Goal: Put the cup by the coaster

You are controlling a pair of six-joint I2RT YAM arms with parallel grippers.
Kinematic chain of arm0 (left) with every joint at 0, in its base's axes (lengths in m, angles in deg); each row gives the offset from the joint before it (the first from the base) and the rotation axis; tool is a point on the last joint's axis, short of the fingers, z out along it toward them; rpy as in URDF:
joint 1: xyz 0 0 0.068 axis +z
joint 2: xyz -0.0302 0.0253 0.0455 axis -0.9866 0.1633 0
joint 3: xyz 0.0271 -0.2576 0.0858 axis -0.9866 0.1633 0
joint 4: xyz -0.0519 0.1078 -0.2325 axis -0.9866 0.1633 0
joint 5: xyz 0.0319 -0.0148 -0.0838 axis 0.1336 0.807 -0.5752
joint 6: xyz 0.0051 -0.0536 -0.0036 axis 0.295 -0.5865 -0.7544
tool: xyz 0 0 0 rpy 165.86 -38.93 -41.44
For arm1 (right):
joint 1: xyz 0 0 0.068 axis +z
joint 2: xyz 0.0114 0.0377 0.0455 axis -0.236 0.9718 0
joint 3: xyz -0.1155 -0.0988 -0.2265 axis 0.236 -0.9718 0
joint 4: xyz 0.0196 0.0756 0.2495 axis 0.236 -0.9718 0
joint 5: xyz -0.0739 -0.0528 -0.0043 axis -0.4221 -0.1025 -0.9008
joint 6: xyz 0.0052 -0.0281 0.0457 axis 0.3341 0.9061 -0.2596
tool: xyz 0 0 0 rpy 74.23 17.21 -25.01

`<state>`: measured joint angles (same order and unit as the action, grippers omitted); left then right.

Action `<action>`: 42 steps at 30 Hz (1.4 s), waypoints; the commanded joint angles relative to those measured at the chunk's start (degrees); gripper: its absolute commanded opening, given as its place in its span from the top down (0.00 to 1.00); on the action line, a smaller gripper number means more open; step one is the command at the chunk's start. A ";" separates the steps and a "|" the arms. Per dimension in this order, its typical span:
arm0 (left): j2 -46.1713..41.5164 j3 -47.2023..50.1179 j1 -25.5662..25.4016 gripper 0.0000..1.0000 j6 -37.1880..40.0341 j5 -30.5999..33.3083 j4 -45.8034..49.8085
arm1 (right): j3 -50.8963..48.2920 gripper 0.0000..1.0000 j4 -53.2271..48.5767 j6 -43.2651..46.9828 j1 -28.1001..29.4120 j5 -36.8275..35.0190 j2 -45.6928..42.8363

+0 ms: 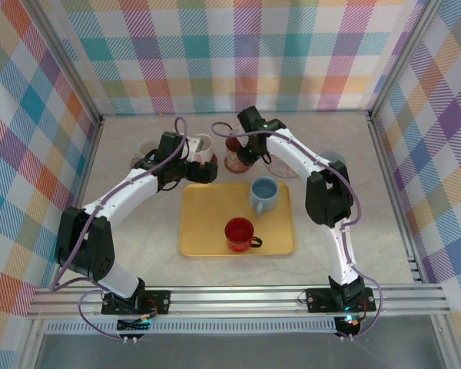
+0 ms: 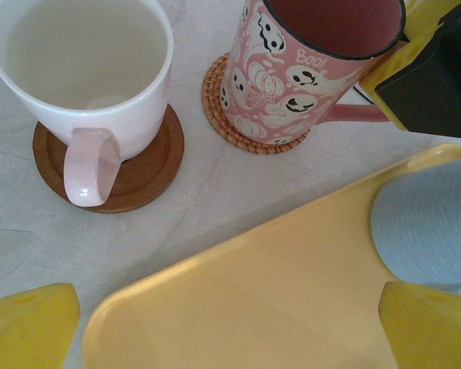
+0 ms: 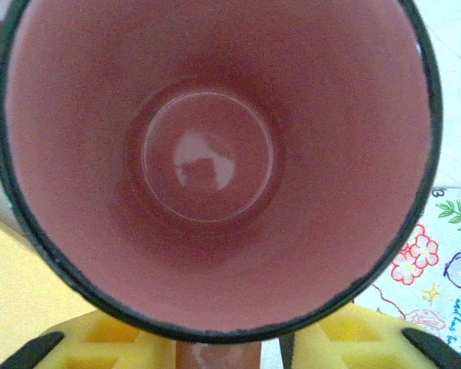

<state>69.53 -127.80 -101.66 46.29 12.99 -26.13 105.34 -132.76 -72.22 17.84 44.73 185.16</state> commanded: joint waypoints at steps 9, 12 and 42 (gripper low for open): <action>-4.74 -0.16 0.76 0.00 -0.13 0.99 2.04 | -3.44 0.41 3.44 -1.74 0.33 1.83 -8.23; -6.03 -0.24 0.70 0.00 0.41 0.54 1.87 | -5.64 0.36 4.93 -1.82 0.33 1.83 -10.95; -26.32 5.87 -3.50 0.00 9.07 -10.54 7.99 | -29.35 0.01 7.27 0.96 0.16 15.31 -42.22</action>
<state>45.16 -123.04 -104.13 53.04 4.40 -19.01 78.35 -124.15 -73.14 17.84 56.21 146.06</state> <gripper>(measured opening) 0.996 0.988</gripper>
